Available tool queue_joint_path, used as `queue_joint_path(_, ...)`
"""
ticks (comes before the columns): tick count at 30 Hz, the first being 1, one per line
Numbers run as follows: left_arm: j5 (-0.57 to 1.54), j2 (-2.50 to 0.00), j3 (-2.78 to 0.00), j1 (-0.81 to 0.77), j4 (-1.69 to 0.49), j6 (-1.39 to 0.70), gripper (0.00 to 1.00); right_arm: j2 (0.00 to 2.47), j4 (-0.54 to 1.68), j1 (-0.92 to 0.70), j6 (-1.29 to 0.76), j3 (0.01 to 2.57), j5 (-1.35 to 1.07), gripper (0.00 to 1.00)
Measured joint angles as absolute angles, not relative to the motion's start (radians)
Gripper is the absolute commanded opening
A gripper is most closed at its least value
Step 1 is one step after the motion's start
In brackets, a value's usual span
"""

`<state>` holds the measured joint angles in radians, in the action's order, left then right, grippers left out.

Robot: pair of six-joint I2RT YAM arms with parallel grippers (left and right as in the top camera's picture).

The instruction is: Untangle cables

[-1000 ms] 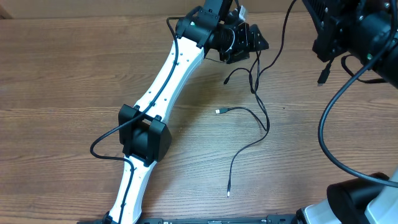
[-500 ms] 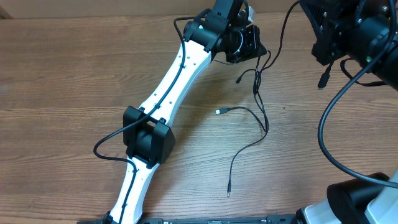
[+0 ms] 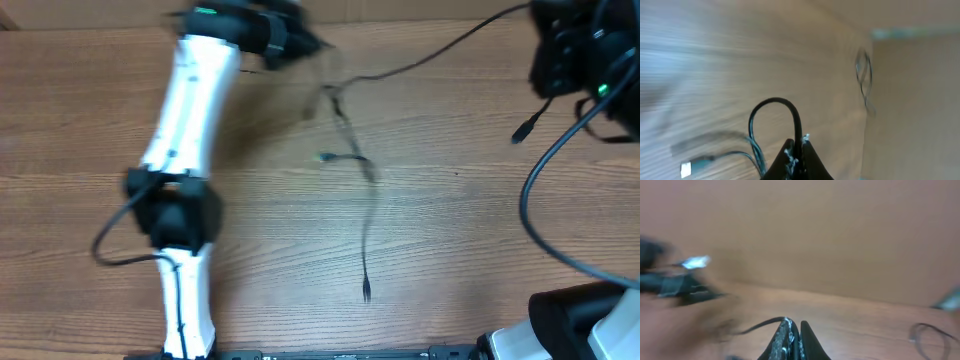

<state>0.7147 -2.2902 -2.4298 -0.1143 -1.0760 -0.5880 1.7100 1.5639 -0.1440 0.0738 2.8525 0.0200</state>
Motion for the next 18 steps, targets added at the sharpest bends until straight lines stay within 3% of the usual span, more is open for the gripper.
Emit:
queue_joint_path(6, 0.715, -2.155, -2.433, 0.115, -1.237, -0.508, 0.04, 1.720, 1.501, 0.072, 0.044, 2.852, -0.004, 0.04)
queue_joint_path(18, 0.725, -2.008, -2.436, 0.338, -1.349, -0.409, 0.04, 1.904, 1.504, 0.426, 0.025, 2.853, -0.046, 0.04)
